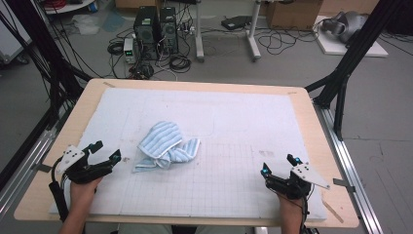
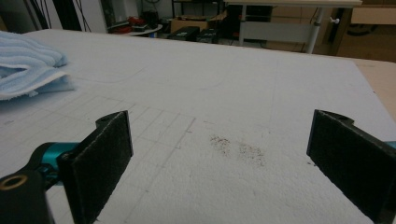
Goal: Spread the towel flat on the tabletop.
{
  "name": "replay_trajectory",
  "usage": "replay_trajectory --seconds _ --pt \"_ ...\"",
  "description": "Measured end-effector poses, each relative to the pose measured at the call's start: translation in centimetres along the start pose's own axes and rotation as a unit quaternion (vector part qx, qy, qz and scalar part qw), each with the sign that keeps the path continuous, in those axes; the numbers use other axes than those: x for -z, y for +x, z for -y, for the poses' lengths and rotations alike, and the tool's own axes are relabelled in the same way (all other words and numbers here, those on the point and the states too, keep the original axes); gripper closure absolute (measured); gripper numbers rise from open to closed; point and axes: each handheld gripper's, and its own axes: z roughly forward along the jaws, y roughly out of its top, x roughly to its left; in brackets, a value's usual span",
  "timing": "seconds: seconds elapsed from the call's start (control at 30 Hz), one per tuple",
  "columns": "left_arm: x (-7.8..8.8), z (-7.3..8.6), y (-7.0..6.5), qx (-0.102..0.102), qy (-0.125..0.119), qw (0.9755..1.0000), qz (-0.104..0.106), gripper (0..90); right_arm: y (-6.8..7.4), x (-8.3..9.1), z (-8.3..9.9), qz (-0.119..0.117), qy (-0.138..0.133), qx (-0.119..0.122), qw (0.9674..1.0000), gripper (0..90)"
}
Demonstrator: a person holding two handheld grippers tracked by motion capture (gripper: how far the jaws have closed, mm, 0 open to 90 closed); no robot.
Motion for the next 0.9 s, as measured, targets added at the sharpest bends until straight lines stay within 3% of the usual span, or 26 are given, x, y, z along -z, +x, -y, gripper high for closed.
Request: replay_trajectory --seconds 0.5,0.9 --pt "0.02 0.01 -0.03 -0.001 -0.004 1.0 -0.003 18.1 0.07 -0.09 -0.06 -0.001 0.006 0.005 1.0 5.9" --pt "0.05 0.0 0.05 0.002 -0.004 1.0 -0.001 18.1 -0.28 -0.08 -0.36 -0.017 0.01 -0.015 0.9997 6.0"
